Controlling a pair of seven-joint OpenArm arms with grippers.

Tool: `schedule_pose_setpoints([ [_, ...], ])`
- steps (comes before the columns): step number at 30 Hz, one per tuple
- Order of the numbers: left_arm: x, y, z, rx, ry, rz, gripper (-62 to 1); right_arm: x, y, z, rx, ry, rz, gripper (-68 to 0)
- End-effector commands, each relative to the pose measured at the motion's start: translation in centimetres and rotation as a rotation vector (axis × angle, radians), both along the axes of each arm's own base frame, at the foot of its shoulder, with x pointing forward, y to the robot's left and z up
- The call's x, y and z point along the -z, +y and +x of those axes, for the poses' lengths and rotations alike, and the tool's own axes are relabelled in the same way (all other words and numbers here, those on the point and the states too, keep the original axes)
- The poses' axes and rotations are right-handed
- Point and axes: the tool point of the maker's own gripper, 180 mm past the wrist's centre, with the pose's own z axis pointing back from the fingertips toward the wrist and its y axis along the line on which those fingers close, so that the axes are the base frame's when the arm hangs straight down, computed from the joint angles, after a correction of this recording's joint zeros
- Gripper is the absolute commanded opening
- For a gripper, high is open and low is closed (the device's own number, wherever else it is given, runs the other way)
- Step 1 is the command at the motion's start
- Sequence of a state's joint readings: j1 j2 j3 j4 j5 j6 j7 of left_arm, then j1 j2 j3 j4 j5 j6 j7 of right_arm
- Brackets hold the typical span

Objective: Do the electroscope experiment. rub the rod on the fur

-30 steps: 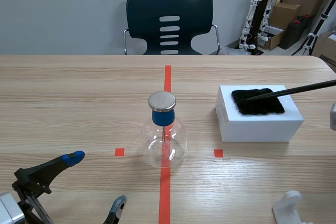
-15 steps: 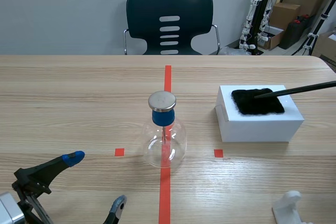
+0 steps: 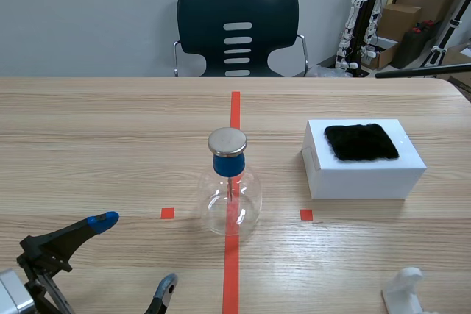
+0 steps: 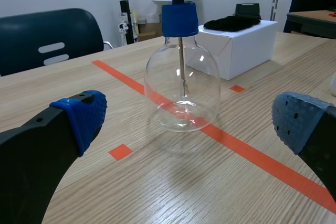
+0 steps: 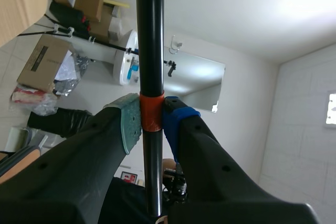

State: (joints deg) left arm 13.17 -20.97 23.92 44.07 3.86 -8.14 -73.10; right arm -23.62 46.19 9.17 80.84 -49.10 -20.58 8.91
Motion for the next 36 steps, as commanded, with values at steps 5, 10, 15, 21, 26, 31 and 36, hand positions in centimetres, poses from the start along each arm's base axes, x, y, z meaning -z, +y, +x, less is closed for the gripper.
schedule_pose_setpoints([
  [5,-0.6,0.0,0.1,0.000,-0.020,-0.018,1.4,-3.6,0.7,-0.8,-0.009,-0.104,0.052,-66.2],
  [10,-0.6,0.0,0.1,0.000,-0.020,-0.018,1.4,-5.2,2.5,-2.9,-0.049,-0.151,0.109,-66.2],
  [15,-0.6,0.0,0.1,-0.001,-0.020,-0.018,1.4,-5.9,4.4,-4.9,-0.063,-0.122,0.167,-66.2],
  [21,-0.6,0.0,0.1,-0.001,-0.020,-0.018,1.4,-6.2,7.5,-7.7,-0.091,-0.084,0.201,-66.2],
  [26,-0.6,0.0,0.1,-0.001,-0.020,-0.018,1.4,-4.9,10.9,-10.7,-0.140,-0.027,0.206,-66.2],
  [31,-0.6,0.0,0.1,-0.001,-0.020,-0.018,1.4,-3.8,13.4,-13.5,-0.176,0.001,0.216,-66.2],
  [36,-0.6,0.0,0.1,-0.001,-0.020,-0.018,1.4,-2.9,15.1,-15.8,-0.198,0.018,0.242,-66.2],
])
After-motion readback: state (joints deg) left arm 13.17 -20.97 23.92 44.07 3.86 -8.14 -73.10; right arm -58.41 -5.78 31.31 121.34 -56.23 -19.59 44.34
